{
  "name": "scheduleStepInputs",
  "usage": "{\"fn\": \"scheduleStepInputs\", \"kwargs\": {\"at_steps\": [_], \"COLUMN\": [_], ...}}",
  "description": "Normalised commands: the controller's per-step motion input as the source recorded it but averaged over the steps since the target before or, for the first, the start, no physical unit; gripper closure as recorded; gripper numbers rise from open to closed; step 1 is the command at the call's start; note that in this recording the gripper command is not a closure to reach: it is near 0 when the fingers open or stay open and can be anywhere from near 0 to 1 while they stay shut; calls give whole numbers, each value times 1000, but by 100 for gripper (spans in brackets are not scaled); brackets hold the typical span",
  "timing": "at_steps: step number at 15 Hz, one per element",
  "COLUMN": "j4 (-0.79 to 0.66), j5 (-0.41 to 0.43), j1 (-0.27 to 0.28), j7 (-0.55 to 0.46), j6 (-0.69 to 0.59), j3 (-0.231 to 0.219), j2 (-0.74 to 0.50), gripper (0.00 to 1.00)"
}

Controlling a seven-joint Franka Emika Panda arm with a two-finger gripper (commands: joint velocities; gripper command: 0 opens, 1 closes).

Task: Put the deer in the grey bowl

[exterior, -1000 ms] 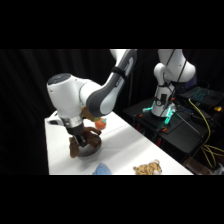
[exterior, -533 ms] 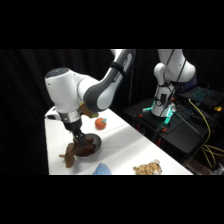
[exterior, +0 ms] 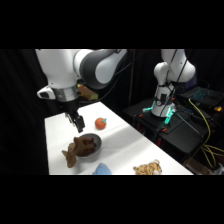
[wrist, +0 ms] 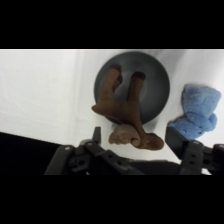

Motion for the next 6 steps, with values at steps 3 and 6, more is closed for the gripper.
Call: {"fn": "scheduleStepInputs", "kwargs": {"at_steps": [3,6], "j4": [93,186], "j5": [72,105], "j1": [-11,-14], "j7": [-91,-47], "j6": [-543,-399], "j3": [-6,0], "j2": [-367,-132], "gripper": [0,0]}}
